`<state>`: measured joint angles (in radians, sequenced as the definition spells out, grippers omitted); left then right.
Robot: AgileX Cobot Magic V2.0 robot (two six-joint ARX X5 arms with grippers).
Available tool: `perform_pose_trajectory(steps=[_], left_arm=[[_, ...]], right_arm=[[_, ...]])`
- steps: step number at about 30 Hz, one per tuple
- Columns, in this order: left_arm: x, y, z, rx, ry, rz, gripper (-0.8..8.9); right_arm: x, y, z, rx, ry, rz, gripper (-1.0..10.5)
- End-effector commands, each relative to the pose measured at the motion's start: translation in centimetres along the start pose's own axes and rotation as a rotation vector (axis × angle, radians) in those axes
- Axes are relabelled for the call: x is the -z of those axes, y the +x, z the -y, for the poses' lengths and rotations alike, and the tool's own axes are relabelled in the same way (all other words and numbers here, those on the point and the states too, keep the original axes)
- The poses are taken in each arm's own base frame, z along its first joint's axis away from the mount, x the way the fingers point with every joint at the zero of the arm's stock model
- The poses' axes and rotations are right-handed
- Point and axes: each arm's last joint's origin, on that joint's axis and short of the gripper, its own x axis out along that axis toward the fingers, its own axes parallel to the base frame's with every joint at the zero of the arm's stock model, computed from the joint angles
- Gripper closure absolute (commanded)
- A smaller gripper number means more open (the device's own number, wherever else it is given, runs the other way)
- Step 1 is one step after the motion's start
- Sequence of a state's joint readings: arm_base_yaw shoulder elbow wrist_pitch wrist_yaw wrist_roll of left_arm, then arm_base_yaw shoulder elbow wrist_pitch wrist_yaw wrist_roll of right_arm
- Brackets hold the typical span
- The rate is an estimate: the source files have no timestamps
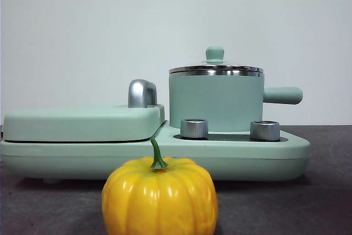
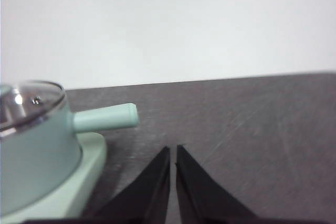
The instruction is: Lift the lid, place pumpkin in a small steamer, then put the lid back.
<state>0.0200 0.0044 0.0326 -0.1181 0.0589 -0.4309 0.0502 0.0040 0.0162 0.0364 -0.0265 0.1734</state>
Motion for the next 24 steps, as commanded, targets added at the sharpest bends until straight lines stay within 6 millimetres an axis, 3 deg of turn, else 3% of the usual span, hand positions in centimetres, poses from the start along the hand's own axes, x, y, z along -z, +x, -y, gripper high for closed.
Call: perform_pose_trajectory(steps=[1,6,9,14,24], left_arm=[[0.2,0.2,-0.1,0.015,-0.296,0.015,8.07],[-1.0,0.0,0.5,0.082,-0.285,0.119,8.06],[-2.5,-0.5,1.2,0.112,-0.281,0.166,8.05],[-5.3,-1.9,2.6,0.125,-0.267,0.188,8.04],[-11.6,-3.6,5.6,0.067,-0.082,0.114,8.04]], right_arm=[[0.0,0.0,0.0,-0.002,0.184,0.007,9.3],[-0.5,0.0,-0.1,-0.014,0.27,0.044,9.3],[-1.9,-0.3,-0.3,-0.026,0.265,0.079,9.3],[-5.4,-1.2,-1.0,-0.041,0.27,0.124,9.4],[-11.2,-1.4,-2.3,-0.115,0.185,-0.005,9.4]])
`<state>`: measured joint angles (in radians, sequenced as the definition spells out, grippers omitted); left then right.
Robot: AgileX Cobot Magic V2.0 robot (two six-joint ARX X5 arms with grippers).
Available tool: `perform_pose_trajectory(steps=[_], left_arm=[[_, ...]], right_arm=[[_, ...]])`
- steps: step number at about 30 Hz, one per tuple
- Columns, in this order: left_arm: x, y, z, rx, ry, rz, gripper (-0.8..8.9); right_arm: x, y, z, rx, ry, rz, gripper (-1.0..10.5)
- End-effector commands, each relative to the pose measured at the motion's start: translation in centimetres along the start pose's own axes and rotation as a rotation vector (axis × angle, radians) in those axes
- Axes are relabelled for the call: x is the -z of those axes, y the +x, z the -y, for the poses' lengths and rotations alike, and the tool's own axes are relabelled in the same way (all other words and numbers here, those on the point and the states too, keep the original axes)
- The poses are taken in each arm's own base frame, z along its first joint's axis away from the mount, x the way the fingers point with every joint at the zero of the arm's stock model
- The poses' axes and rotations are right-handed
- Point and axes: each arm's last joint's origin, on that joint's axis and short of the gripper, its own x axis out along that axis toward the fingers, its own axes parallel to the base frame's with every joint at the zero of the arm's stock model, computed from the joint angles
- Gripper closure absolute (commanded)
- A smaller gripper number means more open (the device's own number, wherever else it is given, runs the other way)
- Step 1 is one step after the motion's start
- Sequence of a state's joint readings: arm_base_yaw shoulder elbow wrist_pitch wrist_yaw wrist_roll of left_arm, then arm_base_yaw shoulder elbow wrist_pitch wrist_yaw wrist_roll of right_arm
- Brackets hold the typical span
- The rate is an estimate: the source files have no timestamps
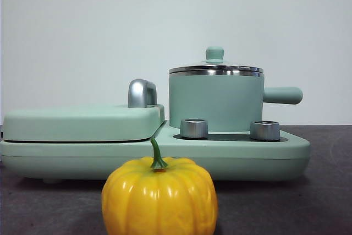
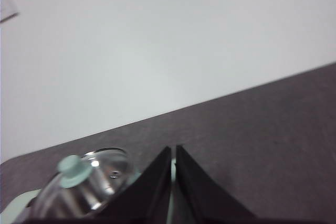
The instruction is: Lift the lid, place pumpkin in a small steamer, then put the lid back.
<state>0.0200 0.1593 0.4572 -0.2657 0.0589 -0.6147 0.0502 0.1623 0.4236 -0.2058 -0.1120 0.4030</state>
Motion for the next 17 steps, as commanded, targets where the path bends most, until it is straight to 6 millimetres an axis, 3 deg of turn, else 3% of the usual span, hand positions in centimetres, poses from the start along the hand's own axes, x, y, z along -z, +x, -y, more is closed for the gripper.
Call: perform_pose_trajectory(steps=[1,9,17], left_arm=[[-1.9,0.0,1.4,0.015,0.124,-0.01,8.04],[-4.6,2.8,3.7,0.108,0.301,-0.168,8.04],[-4.6,7.7,4.3,0.238,0.366,-0.377,8.04]], right_arm=[[-1.7,0.3,-0.8,-0.041,-0.054,-0.004,9.4],[-4.4,3.4,-2.0,-0.124,-0.183,-0.169,9.4],[-4.5,8.5,-2.0,-0.25,-0.306,-0.344,9.4]])
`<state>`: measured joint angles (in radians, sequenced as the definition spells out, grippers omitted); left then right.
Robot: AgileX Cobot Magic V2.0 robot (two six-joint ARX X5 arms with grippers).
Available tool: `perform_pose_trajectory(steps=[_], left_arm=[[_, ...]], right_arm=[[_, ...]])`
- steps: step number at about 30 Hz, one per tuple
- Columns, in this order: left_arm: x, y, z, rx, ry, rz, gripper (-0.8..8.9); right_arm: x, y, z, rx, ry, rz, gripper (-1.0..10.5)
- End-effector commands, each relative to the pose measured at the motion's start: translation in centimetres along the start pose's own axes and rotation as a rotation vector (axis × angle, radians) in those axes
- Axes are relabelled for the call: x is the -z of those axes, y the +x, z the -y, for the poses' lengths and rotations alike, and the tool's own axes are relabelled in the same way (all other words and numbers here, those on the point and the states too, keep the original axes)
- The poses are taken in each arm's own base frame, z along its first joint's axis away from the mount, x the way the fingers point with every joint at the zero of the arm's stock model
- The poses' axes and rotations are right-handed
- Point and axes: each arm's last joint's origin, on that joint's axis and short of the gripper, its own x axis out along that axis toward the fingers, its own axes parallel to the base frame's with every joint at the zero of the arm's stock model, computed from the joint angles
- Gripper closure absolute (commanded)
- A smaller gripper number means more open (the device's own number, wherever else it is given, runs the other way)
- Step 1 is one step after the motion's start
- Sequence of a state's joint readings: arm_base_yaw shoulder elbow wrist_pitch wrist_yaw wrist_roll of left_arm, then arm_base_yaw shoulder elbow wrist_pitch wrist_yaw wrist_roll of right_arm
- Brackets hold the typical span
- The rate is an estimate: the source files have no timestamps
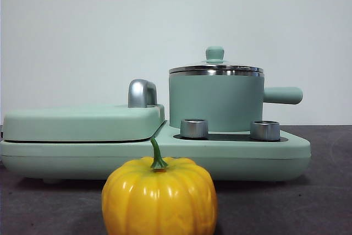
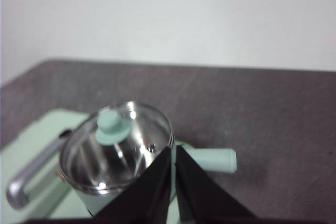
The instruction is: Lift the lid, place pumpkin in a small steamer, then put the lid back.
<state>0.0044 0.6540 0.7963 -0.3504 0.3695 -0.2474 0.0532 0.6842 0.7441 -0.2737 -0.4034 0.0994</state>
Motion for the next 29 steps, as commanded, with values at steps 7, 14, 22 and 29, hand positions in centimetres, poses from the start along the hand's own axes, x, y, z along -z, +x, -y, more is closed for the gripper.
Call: perform_pose_trajectory(steps=[7,14,22,29], left_arm=[[-1.0,5.0,0.4,0.125,0.17,-0.147,8.04],[-0.9,8.1,2.3,0.245,0.324,-0.218,8.06],[0.4,9.9,4.0,0.363,0.53,-0.261,8.06],[0.5,9.9,4.3,0.378,0.551,-0.256,6.12]], right_arm=[[-0.7,4.1,0.3,-0.076,-0.153,-0.109,9.4],[0.2,6.0,-0.9,-0.173,-0.244,-0.173,9.4],[1.1,6.6,-3.1,-0.294,-0.387,-0.215,9.3],[1.6,6.5,-3.9,-0.345,-0.445,-0.246,8.2]])
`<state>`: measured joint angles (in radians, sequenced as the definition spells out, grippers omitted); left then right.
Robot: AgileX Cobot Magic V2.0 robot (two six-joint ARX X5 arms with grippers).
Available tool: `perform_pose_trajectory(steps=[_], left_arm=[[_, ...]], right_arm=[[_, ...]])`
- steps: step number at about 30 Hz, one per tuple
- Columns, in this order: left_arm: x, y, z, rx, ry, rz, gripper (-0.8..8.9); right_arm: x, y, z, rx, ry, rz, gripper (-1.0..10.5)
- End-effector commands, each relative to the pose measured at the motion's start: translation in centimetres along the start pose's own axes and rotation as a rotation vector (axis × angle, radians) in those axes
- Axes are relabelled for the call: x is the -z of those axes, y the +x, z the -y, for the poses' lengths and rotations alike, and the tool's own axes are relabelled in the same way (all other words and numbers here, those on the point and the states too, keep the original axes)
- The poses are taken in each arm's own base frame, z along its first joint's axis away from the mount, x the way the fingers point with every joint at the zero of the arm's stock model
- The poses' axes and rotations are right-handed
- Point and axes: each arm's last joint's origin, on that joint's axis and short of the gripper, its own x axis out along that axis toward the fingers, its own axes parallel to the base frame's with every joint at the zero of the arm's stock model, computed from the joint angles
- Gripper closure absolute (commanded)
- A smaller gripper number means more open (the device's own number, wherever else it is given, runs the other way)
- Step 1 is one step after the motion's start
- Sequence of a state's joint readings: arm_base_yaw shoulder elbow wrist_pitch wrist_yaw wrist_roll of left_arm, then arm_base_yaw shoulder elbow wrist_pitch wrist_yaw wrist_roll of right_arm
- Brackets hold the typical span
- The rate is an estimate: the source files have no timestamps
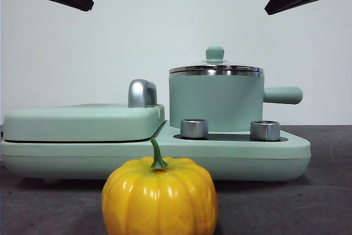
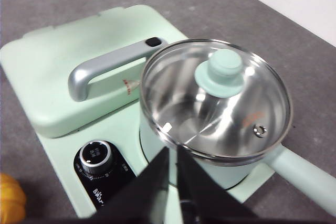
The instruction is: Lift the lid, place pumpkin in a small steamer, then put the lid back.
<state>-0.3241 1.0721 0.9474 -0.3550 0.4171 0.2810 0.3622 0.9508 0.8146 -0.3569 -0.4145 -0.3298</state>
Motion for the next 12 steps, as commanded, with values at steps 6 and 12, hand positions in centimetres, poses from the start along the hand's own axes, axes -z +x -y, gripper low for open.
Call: perform_pose_trajectory(steps=[6,12], left_arm=[[-0.8,-0.08,-0.09,-0.002,0.038,0.025,5.87],[-0.91,-0.06,-0.08,-0.003,0.043,0.036,5.88]], right_arm=[[-0.58,0.06,0.08,0.025,-0.04,0.012,6.4],[-0.7,-0.06,0.15,0.054,0.038,0.019,6.4]])
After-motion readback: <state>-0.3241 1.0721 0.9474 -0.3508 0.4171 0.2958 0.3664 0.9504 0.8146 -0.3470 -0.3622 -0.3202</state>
